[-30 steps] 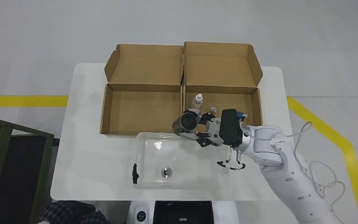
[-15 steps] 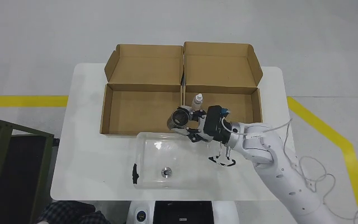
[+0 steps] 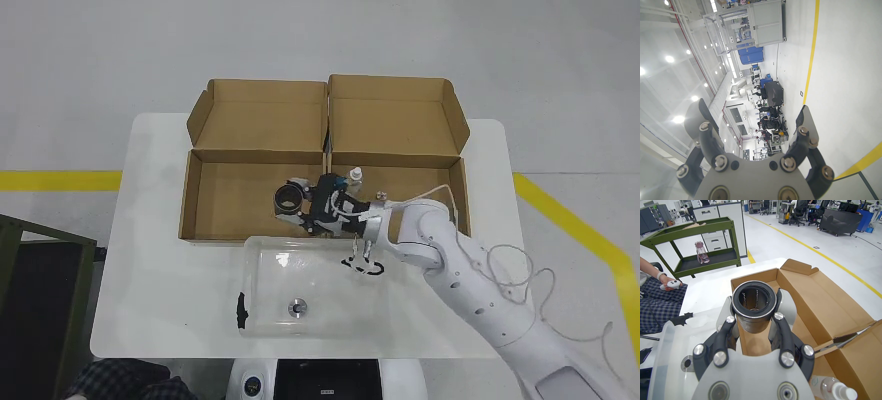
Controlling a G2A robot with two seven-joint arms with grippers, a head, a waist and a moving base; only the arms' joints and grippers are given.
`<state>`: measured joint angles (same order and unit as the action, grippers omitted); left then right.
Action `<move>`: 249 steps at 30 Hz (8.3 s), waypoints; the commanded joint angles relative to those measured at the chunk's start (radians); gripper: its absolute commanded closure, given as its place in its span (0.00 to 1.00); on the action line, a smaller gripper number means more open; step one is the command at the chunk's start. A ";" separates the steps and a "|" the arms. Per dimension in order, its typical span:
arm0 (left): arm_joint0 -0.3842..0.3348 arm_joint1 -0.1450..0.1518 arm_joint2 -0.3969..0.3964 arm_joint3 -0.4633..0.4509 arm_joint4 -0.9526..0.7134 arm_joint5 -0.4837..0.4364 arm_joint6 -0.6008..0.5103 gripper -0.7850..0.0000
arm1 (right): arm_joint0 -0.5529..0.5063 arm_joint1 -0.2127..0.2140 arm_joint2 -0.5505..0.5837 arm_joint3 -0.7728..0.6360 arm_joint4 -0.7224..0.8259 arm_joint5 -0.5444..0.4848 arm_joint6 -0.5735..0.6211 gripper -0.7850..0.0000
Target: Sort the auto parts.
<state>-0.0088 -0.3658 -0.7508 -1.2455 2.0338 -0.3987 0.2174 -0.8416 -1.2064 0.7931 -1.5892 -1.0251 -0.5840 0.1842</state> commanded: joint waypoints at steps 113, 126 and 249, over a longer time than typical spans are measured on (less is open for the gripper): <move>0.000 0.000 0.000 0.000 0.000 0.000 0.000 0.00 | -0.337 0.019 0.142 -0.255 -0.466 -0.428 0.243 0.39; 0.000 0.000 0.000 0.000 0.000 0.000 0.000 0.00 | -0.268 0.022 0.036 -0.174 -0.397 -0.428 0.321 0.33; 0.000 0.000 0.000 0.000 0.000 0.000 0.000 0.00 | 0.125 -0.082 -0.029 0.052 -0.029 -0.049 0.269 1.00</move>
<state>-0.0088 -0.3658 -0.7508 -1.2455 2.0338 -0.3987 0.2174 -0.7288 -1.2844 0.7745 -1.5526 -1.0599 -0.6287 0.4342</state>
